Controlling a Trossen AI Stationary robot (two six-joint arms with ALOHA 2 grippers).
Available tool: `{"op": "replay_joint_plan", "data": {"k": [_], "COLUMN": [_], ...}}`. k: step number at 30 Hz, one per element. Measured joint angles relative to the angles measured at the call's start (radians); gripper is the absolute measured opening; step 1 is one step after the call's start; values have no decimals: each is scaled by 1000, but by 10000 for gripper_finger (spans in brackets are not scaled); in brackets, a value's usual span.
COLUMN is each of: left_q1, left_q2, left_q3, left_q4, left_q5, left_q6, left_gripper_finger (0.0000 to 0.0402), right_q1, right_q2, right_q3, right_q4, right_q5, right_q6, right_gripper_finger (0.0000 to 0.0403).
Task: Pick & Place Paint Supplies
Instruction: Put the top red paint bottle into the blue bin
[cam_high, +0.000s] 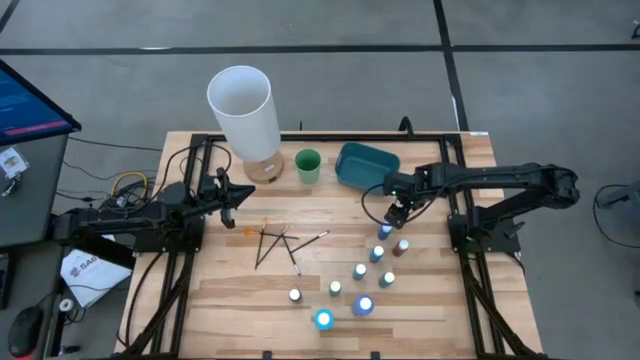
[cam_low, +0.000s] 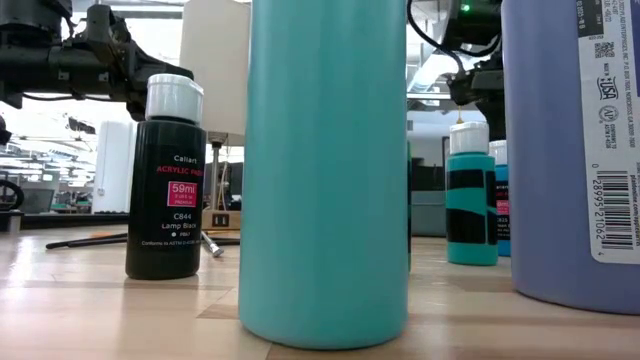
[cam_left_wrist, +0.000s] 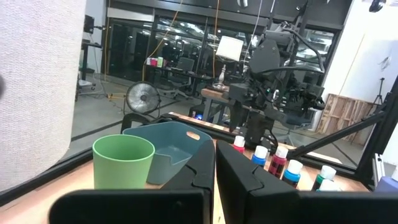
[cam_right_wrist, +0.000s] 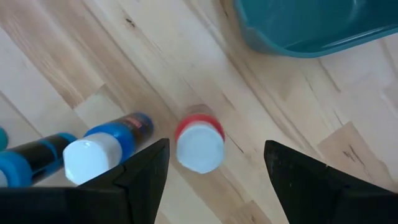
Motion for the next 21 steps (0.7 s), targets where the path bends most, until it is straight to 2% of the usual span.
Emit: {"op": "replay_joint_plan", "data": {"k": [21], "left_q1": [0], "left_q2": [0], "left_q3": [0], "left_q4": [0], "left_q5": [-5], "left_q6": [0], "left_gripper_finger": [2], "right_q1": [-7], "right_q2": [12], "right_q3": [-9], "right_q4": [37], "right_q5": [-30], "right_q6": [-26], "right_gripper_finger": [258]}}
